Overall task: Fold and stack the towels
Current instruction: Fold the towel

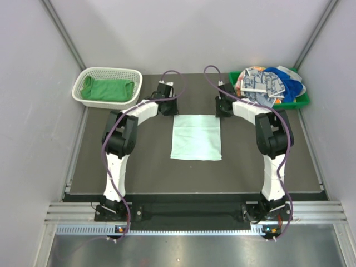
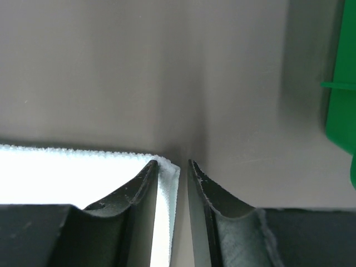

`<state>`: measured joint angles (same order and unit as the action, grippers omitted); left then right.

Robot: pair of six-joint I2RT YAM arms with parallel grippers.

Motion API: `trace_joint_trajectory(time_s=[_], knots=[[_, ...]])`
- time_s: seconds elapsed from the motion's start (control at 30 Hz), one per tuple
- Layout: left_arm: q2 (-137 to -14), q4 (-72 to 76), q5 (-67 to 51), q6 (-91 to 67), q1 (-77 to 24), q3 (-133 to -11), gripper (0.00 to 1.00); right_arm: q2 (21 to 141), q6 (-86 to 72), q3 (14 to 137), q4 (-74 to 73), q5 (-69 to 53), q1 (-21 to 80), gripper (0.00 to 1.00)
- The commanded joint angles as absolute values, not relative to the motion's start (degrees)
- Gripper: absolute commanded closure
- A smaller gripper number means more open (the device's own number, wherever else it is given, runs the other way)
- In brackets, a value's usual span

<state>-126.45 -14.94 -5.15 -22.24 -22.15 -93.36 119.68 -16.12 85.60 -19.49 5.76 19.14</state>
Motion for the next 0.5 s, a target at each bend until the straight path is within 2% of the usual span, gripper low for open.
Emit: trace_joint_trajectory(time_s=[0.0, 0.2, 0.47], knots=[[-127.71, -17.58, -5.63, -22.76, -22.24, -90.26, 0.68, 120.06, -15.47, 87.89, -18.72, 6.15, 20.04, 0.74], [-127.18, -17.23, -5.71, -23.20, -22.15, -90.00, 0.79, 119.80, -15.64, 87.80, -18.72, 5.10, 20.04, 0.79], [-124.99, -17.31, -4.40, -23.38, -21.45, -89.91, 1.00, 118.66, -15.82, 87.72, -18.28, 4.13, 20.04, 0.87]])
